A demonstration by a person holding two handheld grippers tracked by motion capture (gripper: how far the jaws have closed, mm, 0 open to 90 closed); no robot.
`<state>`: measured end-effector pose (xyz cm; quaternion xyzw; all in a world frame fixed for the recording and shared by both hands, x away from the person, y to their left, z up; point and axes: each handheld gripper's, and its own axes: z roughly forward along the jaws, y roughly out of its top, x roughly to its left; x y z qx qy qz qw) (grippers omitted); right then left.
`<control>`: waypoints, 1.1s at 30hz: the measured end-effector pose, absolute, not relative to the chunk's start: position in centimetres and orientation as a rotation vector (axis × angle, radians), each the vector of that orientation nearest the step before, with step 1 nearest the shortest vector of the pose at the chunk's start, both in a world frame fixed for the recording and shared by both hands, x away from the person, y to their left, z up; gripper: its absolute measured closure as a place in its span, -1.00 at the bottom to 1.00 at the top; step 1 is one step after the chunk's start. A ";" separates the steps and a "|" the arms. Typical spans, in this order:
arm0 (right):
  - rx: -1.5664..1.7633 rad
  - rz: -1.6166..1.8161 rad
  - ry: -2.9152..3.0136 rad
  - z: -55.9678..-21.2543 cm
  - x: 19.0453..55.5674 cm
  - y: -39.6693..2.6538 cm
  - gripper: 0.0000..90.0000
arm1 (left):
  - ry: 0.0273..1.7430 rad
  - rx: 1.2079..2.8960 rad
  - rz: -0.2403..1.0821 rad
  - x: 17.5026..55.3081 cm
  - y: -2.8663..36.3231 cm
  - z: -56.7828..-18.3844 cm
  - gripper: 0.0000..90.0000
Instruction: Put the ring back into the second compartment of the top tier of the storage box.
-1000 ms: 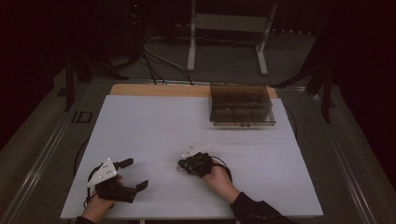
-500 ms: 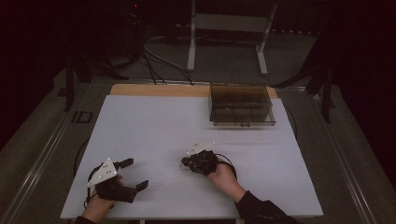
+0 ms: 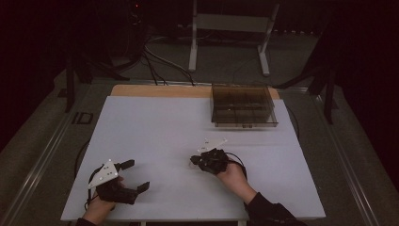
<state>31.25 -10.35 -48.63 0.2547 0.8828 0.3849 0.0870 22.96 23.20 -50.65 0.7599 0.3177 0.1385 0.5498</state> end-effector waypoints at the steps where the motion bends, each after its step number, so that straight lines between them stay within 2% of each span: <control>1: 0.763 1.151 2.623 -48.5 31.3 -10.7 0.95 | 0.754 1.803 0.328 23.0 23.2 -50.7 -1.00; 33: 0.881 1.182 2.468 -44.6 31.9 -16.2 0.95 | 0.756 1.799 0.332 22.9 23.2 -50.6 -1.00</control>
